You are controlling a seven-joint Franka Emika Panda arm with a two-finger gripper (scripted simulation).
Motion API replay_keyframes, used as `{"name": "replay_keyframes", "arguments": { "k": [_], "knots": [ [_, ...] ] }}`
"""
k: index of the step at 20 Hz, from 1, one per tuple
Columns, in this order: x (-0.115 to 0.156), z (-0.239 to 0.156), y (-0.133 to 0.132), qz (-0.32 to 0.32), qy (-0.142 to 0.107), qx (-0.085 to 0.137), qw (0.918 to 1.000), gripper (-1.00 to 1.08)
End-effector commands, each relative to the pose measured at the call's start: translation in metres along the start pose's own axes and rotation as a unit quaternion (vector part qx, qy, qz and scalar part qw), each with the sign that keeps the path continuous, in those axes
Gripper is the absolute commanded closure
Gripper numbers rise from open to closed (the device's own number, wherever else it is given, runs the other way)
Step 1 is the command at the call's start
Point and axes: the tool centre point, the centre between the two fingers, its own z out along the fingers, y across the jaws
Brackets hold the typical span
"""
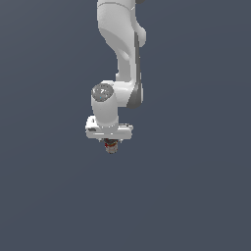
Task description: Pick up the object and move it to a goal position.
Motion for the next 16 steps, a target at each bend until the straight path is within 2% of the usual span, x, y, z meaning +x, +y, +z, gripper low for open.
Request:
{"name": "replay_keyframes", "arguments": {
  "k": [1,16],
  "knots": [
    [0.0007,0.0011,0.0001,0.000,0.001,0.000,1.0000,1.08],
    [-0.0046,0.0000,0.0059,0.000,0.000,0.000,1.0000,1.08]
  ]
}}
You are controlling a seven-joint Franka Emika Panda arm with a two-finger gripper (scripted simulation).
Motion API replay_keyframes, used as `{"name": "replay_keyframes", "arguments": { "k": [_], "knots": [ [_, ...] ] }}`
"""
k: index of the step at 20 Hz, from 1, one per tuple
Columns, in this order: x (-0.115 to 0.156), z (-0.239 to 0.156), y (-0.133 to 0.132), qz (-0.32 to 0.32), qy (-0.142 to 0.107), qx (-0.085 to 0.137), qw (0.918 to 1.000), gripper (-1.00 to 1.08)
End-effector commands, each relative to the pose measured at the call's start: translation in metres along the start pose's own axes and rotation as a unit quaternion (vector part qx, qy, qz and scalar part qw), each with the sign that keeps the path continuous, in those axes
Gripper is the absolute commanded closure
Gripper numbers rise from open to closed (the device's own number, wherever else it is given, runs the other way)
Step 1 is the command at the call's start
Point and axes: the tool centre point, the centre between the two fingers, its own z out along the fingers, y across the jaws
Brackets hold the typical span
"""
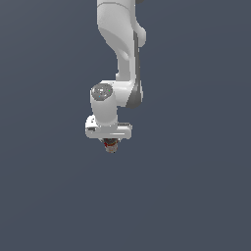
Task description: Pick up the object and move it to a goal position.
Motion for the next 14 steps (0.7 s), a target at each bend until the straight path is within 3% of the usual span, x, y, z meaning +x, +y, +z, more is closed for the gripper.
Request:
{"name": "replay_keyframes", "arguments": {
  "k": [1,7,14],
  "knots": [
    [-0.004,0.000,0.006,0.001,0.000,0.000,1.0000,1.08],
    [-0.027,-0.002,0.032,0.001,0.000,0.000,1.0000,1.08],
    [-0.069,-0.005,0.084,0.001,0.000,0.000,1.0000,1.08]
  ]
}}
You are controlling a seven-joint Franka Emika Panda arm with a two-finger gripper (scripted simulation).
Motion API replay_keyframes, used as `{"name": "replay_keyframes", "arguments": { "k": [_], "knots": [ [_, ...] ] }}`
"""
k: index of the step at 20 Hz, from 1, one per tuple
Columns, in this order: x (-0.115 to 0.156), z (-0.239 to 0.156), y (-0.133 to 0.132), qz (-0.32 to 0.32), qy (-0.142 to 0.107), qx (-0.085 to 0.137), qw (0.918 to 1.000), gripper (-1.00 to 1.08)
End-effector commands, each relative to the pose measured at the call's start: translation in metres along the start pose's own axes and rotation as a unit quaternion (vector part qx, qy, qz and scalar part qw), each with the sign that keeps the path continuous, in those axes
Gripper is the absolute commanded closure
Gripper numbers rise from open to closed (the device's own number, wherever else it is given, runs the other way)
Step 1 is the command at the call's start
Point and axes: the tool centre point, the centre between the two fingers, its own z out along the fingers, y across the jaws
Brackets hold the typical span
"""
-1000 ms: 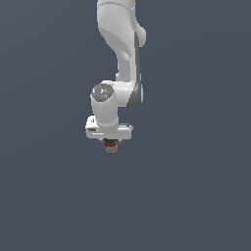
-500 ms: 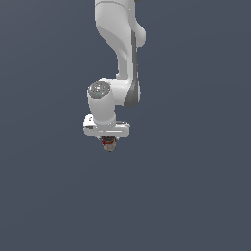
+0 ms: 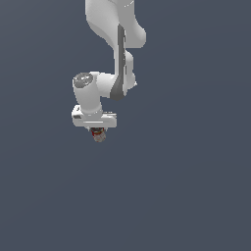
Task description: Pick up the object and move it to a goal position.
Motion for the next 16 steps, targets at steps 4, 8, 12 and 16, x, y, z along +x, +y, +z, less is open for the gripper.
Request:
{"name": "replay_keyframes", "arguments": {
  "k": [4,8,12,16],
  "knots": [
    [-0.028,-0.004,0.037,0.000,0.002,0.000,1.0000,1.08],
    [-0.041,-0.005,0.055,0.000,0.002,0.000,1.0000,1.08],
    [-0.047,-0.005,0.064,0.000,0.002,0.000,1.0000,1.08],
    [-0.047,-0.005,0.064,0.000,0.002,0.000,1.0000,1.08]
  ]
}}
